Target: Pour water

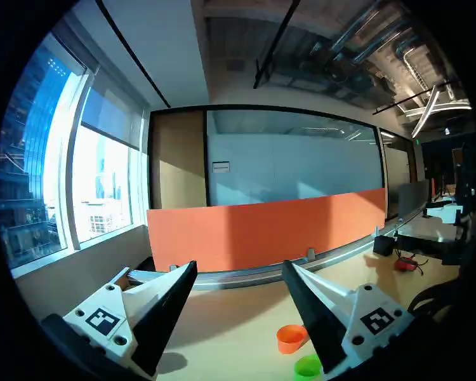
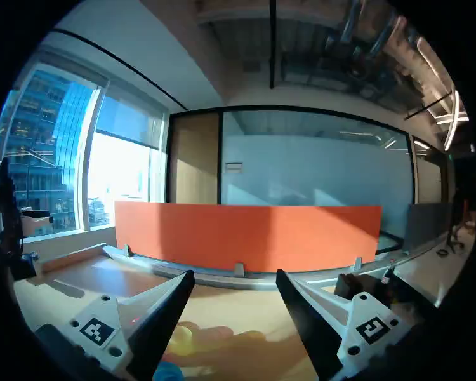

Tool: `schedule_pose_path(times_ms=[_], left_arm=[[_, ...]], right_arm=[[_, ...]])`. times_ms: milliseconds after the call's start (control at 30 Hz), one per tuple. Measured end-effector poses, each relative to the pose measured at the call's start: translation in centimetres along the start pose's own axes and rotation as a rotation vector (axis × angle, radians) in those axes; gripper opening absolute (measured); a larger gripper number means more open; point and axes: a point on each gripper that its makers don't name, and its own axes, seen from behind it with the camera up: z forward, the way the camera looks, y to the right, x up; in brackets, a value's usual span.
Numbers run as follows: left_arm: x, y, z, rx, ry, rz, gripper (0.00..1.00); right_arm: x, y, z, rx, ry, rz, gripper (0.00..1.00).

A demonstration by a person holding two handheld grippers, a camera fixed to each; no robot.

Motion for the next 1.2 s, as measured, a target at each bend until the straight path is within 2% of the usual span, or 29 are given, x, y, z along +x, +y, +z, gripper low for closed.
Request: schedule_pose_path(times_ms=[200, 400, 700, 967, 1200], left_arm=[[-0.3, 0.2, 0.3, -0.025, -0.012, -0.015, 0.99], [-1.0, 1.1, 0.9, -0.079, -0.030, -0.016, 0.99], [-2.1, 3.5, 1.0, -0.208, -0.052, 0.005, 0.99], [-2.9, 6.4, 0.5, -0.340, -0.075, 0.004, 0.99], [-2.8, 8.2, -0.2, -0.415, -0.074, 0.009, 0.99]], right_arm=[[-0.4, -0.3, 0.1, 0.009, -0.007, -0.018, 0.99], [-0.7, -0.9, 0.1, 0.044, -0.013, -0.042, 0.99], [-0.1, -3.9, -0.8, 0.193, 0.000, -0.071, 0.99], [0.8, -6.3, -1.9, 0.329, 0.009, -0.019, 0.99], [0.8, -7.2, -2.4, 0.390, 0.007, -0.008, 0.99]])
